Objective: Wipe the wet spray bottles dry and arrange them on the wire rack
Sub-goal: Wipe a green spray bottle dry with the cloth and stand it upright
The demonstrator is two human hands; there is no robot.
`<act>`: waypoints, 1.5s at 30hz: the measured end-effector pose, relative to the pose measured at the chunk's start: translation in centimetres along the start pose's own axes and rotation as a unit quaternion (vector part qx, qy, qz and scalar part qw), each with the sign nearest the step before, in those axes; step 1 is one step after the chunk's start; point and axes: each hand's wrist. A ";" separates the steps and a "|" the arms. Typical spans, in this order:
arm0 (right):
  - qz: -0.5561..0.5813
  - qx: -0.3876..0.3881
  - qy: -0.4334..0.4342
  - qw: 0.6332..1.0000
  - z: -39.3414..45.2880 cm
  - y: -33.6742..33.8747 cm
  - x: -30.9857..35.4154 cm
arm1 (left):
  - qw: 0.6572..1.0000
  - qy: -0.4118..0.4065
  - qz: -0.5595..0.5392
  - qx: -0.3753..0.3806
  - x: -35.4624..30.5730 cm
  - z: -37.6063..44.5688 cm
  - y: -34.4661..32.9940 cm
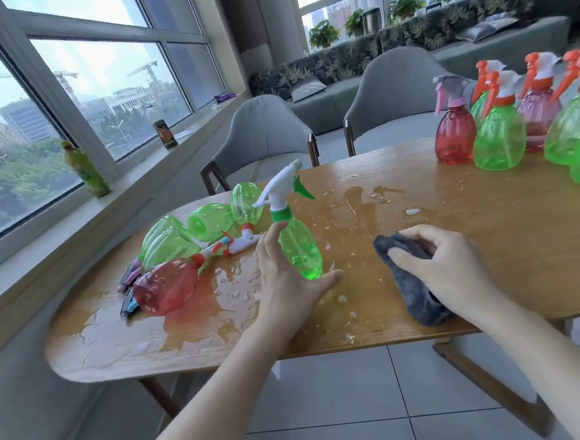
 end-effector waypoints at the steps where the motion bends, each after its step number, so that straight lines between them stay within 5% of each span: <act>1: -0.002 0.000 0.001 1.000 0.0 0.0 0.0 | 1.000 0.001 -0.008 0.010 0.2 0.6 0.1; 12: 0.012 0.005 0.019 1.000 0.1 0.3 0.2 | 0.998 0.015 -0.003 0.053 1.7 4.9 1.0; 23: 0.081 -0.003 0.045 0.996 1.1 0.1 -0.2 | 0.967 0.031 -0.150 0.203 -2.7 -0.9 1.0; 32: 0.194 -0.038 0.107 0.974 1.8 -1.5 0.9 | 0.956 0.027 -0.177 0.234 -3.4 -1.9 0.7; 45: -0.029 0.004 0.310 0.950 -0.5 -1.2 0.7 | 0.945 0.033 -0.223 0.237 -2.8 -0.8 0.0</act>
Point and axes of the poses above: each hand's wrist, its own z-axis towards the middle knuckle, its own y-axis out of the back of the hand, x = y × z, and after that the axes turned 4 degrees about y, right-handed
